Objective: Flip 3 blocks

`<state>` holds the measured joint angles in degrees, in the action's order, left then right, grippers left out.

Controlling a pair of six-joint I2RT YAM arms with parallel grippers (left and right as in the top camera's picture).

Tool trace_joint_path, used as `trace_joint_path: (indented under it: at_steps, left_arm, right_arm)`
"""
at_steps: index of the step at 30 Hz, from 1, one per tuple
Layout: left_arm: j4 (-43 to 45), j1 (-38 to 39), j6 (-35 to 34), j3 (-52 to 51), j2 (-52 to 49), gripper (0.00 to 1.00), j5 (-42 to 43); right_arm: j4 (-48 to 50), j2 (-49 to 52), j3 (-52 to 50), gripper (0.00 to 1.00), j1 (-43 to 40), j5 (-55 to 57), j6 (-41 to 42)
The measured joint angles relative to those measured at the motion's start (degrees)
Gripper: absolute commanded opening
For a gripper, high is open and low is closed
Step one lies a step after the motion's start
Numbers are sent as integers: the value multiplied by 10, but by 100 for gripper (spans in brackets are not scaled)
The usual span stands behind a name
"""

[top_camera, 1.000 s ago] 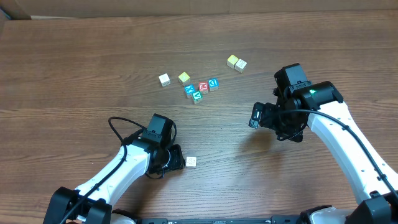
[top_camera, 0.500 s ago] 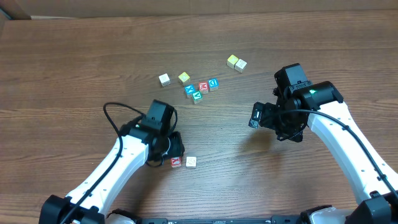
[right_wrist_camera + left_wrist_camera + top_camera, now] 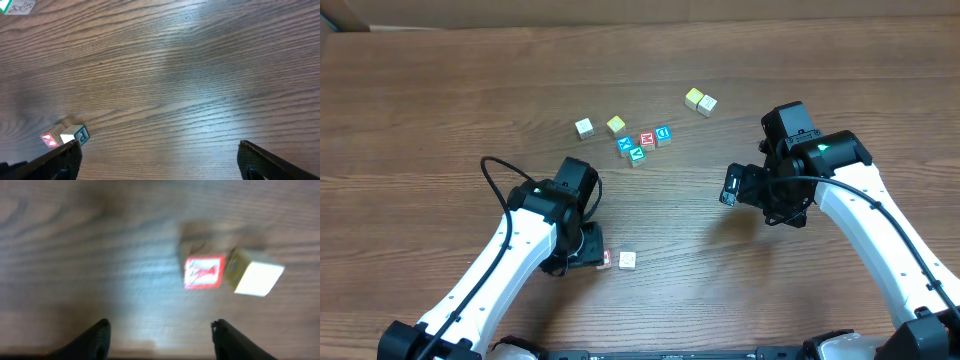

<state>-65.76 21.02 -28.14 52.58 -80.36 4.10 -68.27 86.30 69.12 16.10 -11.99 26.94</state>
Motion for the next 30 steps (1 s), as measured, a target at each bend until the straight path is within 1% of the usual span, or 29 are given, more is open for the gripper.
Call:
trace_joint_path:
  at_steps: [2, 4, 10, 13, 15, 19, 22, 26, 29, 30]
  left_arm:
    - [-12, 0, 2, 0, 0, 28, -4]
    - [-16, 0, 4, 0, 0, 5, -10]
    - [-15, 0, -5, 0, -1, 4, -35]
    - [-2, 0, -9, 0, -17, 4, -44]
    - [14, 0, -12, 1, -42, 5, -44]
    - [50, 0, -15, 1, -85, 7, -33]
    - [67, 0, -16, 1, -89, 8, -24]
    - [71, 0, -17, 1, -89, 15, -18]
    - [71, 0, -17, 2, -89, 18, -16]
    - [71, 0, -18, 2, -89, 19, -15]
  right_arm:
    - [0, 0, 0, 100, 0, 0, 0]
    - [0, 0, 0, 100, 0, 0, 0]
    - [-13, 0, 0, 100, 0, 0, 0]
    - [-10, 0, 0, 99, 1, 0, -2]
    - [20, 0, -1, 100, 3, 0, -17]
    - [113, 1, -8, 100, 21, 0, -64]
    - [179, 11, -10, 100, 31, 0, -77]
    - [263, 61, -10, 100, 31, -2, -74]
    - [280, 135, 3, 100, 31, -4, -67]
    - [273, 176, 19, 100, 31, -5, -61]
